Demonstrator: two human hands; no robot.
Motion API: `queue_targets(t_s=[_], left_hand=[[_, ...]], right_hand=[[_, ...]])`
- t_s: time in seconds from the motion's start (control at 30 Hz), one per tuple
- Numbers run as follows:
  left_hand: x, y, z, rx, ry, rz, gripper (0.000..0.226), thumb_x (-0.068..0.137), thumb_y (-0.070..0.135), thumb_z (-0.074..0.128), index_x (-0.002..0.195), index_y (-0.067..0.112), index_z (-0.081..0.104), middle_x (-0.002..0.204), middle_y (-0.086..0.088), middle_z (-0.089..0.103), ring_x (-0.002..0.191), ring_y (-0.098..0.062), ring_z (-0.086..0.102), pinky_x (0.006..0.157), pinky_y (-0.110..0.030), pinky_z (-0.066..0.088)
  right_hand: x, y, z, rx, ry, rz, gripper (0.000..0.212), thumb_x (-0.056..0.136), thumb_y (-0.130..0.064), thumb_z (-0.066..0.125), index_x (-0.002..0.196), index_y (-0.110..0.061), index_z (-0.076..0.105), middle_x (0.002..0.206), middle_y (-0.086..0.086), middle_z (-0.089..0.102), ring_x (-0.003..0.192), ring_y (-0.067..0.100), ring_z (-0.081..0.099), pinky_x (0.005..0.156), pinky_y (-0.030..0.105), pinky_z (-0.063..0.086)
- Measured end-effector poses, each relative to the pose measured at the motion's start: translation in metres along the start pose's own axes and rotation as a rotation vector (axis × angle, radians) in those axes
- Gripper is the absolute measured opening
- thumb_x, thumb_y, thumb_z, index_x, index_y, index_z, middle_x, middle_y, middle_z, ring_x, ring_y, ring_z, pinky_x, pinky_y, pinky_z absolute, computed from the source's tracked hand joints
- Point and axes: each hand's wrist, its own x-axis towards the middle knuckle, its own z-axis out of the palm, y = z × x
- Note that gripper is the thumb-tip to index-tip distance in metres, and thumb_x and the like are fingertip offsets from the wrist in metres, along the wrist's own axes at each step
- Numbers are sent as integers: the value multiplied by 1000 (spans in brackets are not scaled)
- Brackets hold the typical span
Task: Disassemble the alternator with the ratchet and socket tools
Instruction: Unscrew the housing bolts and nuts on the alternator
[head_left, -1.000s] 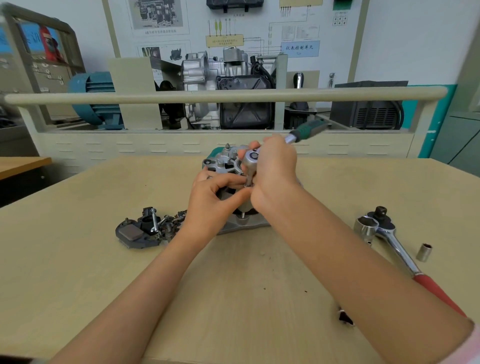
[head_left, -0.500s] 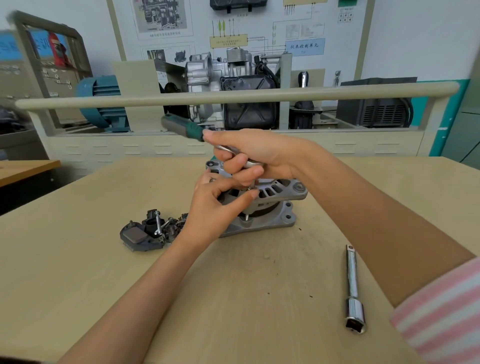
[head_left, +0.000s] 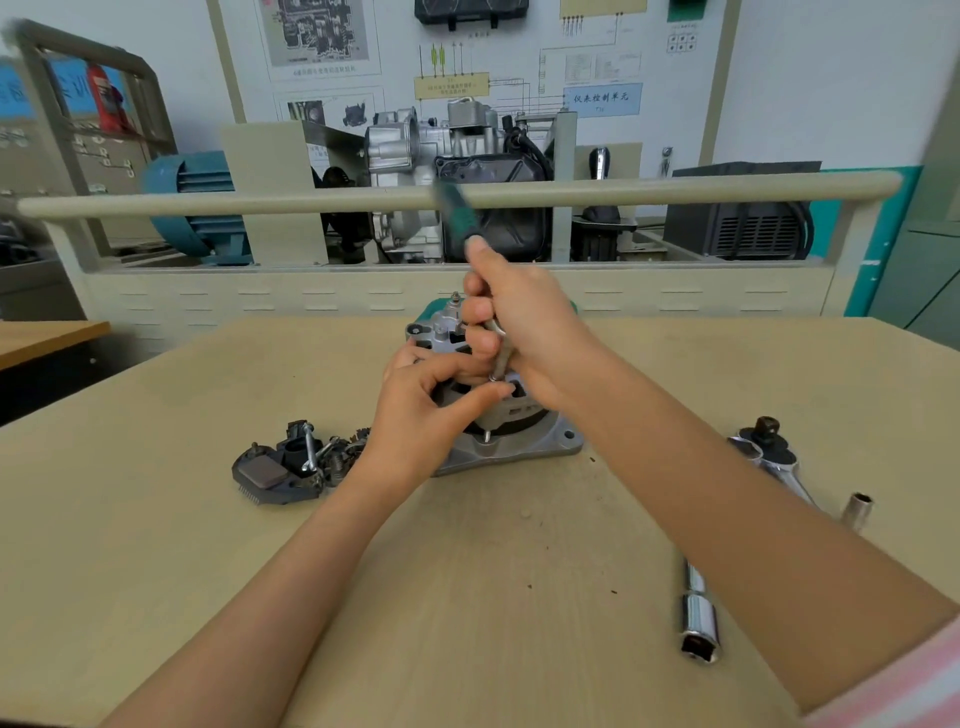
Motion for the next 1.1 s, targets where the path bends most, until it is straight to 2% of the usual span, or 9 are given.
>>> queue_targets(t_s=[0.07, 0.13, 0.23, 0.37, 0.5, 0.6, 0.8, 0.97, 1.1], left_hand=[[0, 0, 0, 9, -3, -7, 24, 72, 20, 73, 79, 40, 64, 70, 24, 60, 92, -11, 43, 86, -24, 38], [-1, 2, 0, 30, -15, -14, 19, 71, 25, 70, 82, 39, 64, 75, 16, 61, 93, -13, 42, 85, -25, 36], [-2, 4, 0, 33, -22, -5, 17, 70, 30, 68, 85, 35, 65, 78, 9, 62, 93, -13, 42, 83, -20, 35], [-2, 3, 2, 33, 4, -19, 20, 73, 19, 72, 84, 35, 66, 83, 1, 63, 92, -12, 42, 82, -16, 34], [-2, 5, 3, 24, 33, 4, 36, 73, 8, 70, 76, 42, 61, 65, 25, 60, 83, -3, 40, 83, -28, 36], [-2, 6, 5, 37, 45, 13, 39, 74, 5, 68, 75, 43, 60, 62, 38, 56, 79, -2, 39, 80, -32, 35], [-2, 4, 5, 48, 41, 33, 36, 72, 10, 67, 75, 44, 59, 63, 37, 57, 79, 11, 41, 84, -35, 35], [-3, 4, 5, 40, 55, 34, 23, 73, 22, 72, 79, 42, 63, 74, 23, 63, 93, -12, 48, 88, -37, 42], [-3, 3, 5, 35, 68, 16, 21, 74, 22, 73, 80, 40, 64, 80, 19, 61, 98, -15, 48, 89, -36, 44]], right_hand=[[-3, 8, 6, 173, 286, -78, 42, 101, -37, 32, 66, -16, 39, 37, -9, 41, 30, 8, 35, 34, 14, 26], [-5, 12, 9, 345, 431, -112, 45, 102, -38, 25, 65, -15, 35, 38, -8, 41, 32, 10, 37, 36, 14, 27], [-9, 12, 10, 381, 460, -103, 45, 103, -38, 23, 65, -15, 32, 44, -5, 41, 31, 11, 37, 39, 17, 28], [-11, 10, 12, 327, 487, -91, 45, 103, -36, 23, 65, -15, 32, 49, -2, 42, 30, 10, 36, 41, 20, 29], [-11, 9, 18, 369, 590, -123, 45, 104, -34, 19, 67, -12, 34, 56, 1, 44, 37, 11, 39, 38, 21, 30], [-10, 9, 22, 461, 639, -95, 43, 103, -33, 17, 83, -5, 42, 67, 5, 45, 45, 13, 41, 33, 14, 30], [-10, 13, 19, 421, 608, -95, 36, 104, -28, 19, 76, -12, 36, 66, 2, 45, 47, 12, 40, 32, 12, 29], [-3, 10, 6, 231, 424, 8, 29, 103, -28, 24, 86, -12, 42, 62, 0, 48, 40, 9, 37, 38, 16, 29], [-1, 5, 6, -27, 255, 44, 30, 101, -28, 34, 74, -17, 41, 56, -2, 49, 33, 8, 34, 36, 14, 29]])
